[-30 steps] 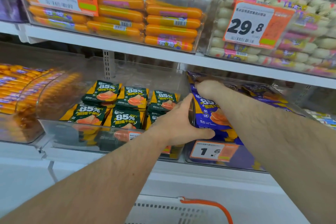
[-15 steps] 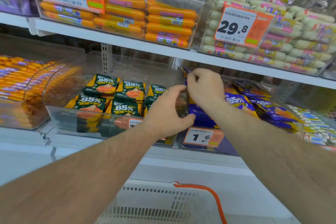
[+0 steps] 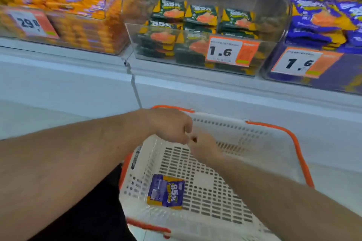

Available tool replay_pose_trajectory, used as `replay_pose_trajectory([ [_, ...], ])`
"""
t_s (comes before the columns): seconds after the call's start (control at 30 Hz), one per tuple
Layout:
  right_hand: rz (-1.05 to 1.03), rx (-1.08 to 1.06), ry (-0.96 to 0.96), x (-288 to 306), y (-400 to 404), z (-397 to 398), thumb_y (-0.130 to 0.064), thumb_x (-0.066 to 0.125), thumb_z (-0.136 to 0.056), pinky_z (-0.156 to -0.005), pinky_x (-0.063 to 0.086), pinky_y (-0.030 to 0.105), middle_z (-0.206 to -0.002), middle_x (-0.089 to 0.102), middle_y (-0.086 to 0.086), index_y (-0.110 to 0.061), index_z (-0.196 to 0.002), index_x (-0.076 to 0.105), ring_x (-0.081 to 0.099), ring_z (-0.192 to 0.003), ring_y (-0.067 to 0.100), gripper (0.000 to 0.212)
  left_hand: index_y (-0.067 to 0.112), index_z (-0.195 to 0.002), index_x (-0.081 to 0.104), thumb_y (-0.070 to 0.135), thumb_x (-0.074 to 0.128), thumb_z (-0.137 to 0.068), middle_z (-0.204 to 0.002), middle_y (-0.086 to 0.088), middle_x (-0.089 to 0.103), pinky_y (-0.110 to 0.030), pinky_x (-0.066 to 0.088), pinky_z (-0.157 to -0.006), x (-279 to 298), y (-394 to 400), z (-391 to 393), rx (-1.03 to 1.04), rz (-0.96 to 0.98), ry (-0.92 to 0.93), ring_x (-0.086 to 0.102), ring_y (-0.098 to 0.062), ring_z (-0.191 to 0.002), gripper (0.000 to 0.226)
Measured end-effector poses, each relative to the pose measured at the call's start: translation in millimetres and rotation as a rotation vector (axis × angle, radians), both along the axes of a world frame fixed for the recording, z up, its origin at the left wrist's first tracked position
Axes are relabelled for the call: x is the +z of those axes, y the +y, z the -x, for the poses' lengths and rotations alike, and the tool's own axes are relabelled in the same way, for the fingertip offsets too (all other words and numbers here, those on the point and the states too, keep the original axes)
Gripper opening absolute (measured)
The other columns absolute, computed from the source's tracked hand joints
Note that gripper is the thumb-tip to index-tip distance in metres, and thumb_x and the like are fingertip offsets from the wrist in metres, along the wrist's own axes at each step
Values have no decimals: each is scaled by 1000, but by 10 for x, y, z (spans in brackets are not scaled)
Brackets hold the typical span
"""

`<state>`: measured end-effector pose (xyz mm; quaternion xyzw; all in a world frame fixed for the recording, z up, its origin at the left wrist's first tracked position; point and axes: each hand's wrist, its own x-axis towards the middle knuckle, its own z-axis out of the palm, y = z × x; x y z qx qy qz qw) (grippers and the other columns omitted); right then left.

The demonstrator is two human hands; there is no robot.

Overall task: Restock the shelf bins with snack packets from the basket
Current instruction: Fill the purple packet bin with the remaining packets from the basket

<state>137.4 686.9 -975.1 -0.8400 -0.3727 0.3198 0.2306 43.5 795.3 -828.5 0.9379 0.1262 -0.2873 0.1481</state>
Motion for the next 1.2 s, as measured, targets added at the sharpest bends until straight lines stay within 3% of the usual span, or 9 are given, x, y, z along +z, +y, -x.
replay_pose_trajectory([
  [0.03,119,36,76,-190,5,114,-27,48,-97,-57,44,39,-87,61,5,-17,-100,59,54,-66,21,16,22,-132,56,43,53,-96,-131,7,57,-25,39,-87,-69,5,38,9,10,21,51,-14,-119,41],
  [0.13,352,77,215,-704,-37,373,-27,52,-96,-74,53,31,-135,54,7,-18,-146,39,61,-93,19,52,24,-136,50,42,52,-97,-136,7,54,-26,38,-90,-263,34,79,58,66,76,50,-14,-119,43],
  [0.33,551,116,188,-1295,-212,672,-39,62,-90,-104,41,46,-147,41,5,-23,-154,13,43,-129,31,82,16,-131,54,38,49,-99,-128,-2,58,-34,45,-96,-558,144,155,89,159,213,56,-21,-112,39],
  [0.6,585,187,-21,-1420,-145,872,-36,61,-89,-109,30,49,-157,26,3,-18,-154,11,29,-139,31,84,16,-135,54,33,49,-99,-131,0,58,-27,42,-92,-669,250,158,173,166,257,55,-17,-115,40],
  [0.8,599,197,-25,-1413,-160,946,-36,62,-86,-108,33,48,-150,33,10,-15,-152,18,36,-135,32,82,15,-130,57,33,50,-98,-127,-1,61,-31,45,-97,-681,203,182,190,179,257,57,-17,-112,37],
  [0.93,669,140,0,-1362,-130,851,-24,56,-89,-104,40,43,-135,40,13,-14,-130,48,44,-124,30,43,17,-136,52,34,52,-98,-133,0,57,-28,41,-95,-675,170,165,186,181,227,54,-17,-117,42],
  [1.0,631,121,86,-1316,-111,751,-15,52,-91,-87,51,36,-108,55,8,-11,-100,59,58,-99,23,13,17,-136,51,34,53,-98,-133,0,56,-27,40,-94,-678,176,157,182,169,220,53,-18,-118,42],
  [1.07,591,83,255,-1202,-110,615,-12,51,-92,-64,50,29,-76,53,2,-14,-73,50,55,-68,16,19,18,-137,49,34,53,-98,-135,0,54,-25,38,-92,-675,182,153,171,157,205,52,-18,-120,43],
  [1.2,521,-93,405,-693,-186,191,-8,48,-95,-48,40,26,-57,49,8,-8,-70,53,47,-45,17,26,18,-136,50,32,55,-97,-134,1,55,-24,37,-90,-629,146,146,122,125,163,52,-16,-119,42],
])
